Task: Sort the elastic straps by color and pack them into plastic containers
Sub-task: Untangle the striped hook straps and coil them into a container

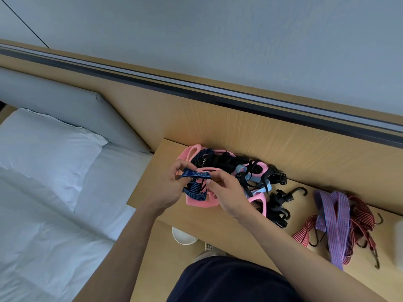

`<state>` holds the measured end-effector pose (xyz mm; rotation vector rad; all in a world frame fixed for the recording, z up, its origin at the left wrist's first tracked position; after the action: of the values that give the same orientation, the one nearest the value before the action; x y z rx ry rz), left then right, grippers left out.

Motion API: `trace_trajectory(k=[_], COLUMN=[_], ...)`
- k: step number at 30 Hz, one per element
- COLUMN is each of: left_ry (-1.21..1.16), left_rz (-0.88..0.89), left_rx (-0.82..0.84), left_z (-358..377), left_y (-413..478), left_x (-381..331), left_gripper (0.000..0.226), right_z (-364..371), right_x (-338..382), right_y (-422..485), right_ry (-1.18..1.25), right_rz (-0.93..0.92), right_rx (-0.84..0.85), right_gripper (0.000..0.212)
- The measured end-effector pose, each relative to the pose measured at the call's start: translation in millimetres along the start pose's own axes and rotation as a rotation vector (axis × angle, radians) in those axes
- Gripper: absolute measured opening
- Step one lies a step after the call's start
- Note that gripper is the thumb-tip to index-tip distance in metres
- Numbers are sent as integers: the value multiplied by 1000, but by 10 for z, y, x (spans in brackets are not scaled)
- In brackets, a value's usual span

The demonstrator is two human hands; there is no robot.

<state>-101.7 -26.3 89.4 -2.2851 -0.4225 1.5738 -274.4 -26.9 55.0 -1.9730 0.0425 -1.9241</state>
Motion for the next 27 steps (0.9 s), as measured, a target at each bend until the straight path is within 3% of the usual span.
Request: trace_trajectory(k=[7,13,21,27], left_ry=[-68,-242,-355,-181], left_rz=[-17,-73,-137,-74], left_rx=[6,87,-37,34], left_z=[-14,10,75,221], left_y=[-4,-6,70,35], left_x=[20,37,169,164], left_gripper=[26,30,35,36], right_z=[-4,-51,-88,-102], right_x=[-73,-74,-164,-259], right_y=[62,50,86,88], right_ry=[-49,206,440,500], right_rz=[101,233,293,402], right_rx=[-6,-97,-119,67], right_gripper=[13,18,27,37])
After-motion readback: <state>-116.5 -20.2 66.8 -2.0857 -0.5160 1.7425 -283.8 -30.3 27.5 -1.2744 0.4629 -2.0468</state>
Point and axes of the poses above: each hand's wrist, its own y-axis towards the middle knuckle, its own z-axis out of the palm, x = y × z, the point moved 3 cm from there along y, towards the middle knuckle, and after that the axes turned 4 degrees about -z, right-handed, at the moved point
